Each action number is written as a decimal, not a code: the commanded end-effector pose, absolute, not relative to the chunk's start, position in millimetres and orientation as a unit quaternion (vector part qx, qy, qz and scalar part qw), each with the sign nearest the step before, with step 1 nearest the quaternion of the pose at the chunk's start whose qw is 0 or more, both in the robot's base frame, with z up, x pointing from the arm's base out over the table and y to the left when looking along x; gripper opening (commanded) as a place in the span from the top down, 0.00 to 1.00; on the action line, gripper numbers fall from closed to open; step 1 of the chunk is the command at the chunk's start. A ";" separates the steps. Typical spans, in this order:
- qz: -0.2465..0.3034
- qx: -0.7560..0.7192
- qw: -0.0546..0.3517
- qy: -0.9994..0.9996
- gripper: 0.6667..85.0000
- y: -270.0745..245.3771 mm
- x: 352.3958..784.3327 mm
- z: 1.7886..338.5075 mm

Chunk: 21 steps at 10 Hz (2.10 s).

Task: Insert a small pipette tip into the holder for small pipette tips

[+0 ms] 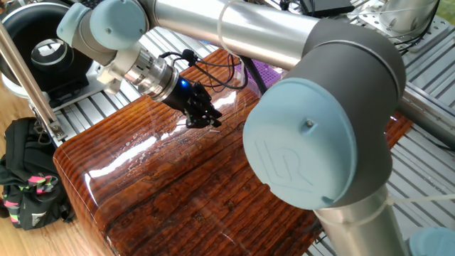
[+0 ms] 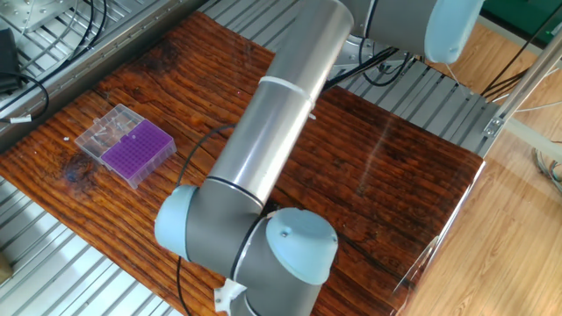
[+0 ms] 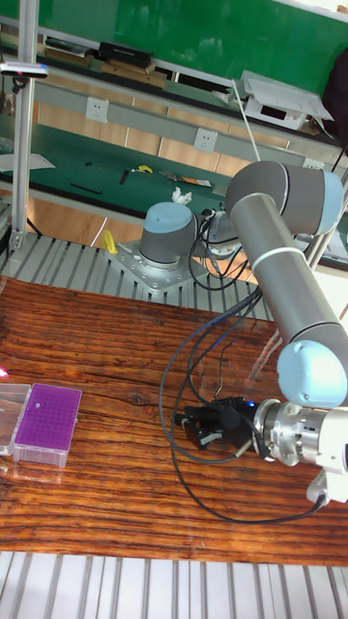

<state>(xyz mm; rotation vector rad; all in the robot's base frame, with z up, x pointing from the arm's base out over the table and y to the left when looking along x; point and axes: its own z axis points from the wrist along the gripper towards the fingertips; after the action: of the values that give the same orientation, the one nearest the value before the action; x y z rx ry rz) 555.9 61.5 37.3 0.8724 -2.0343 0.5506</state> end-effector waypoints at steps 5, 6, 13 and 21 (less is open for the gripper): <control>0.173 0.333 0.422 -0.825 0.60 72.5 557.6 27.4; 0.175 0.331 0.425 -0.824 0.60 77.0 560.1 28.8; 0.164 0.337 0.427 -0.823 0.62 78.0 548.7 27.9; 0.175 0.328 0.428 -0.824 0.64 67.8 551.0 17.8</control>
<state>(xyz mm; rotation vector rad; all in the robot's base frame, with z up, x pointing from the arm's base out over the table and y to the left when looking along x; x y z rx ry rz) 549.9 67.6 26.6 0.8127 -2.0505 0.4525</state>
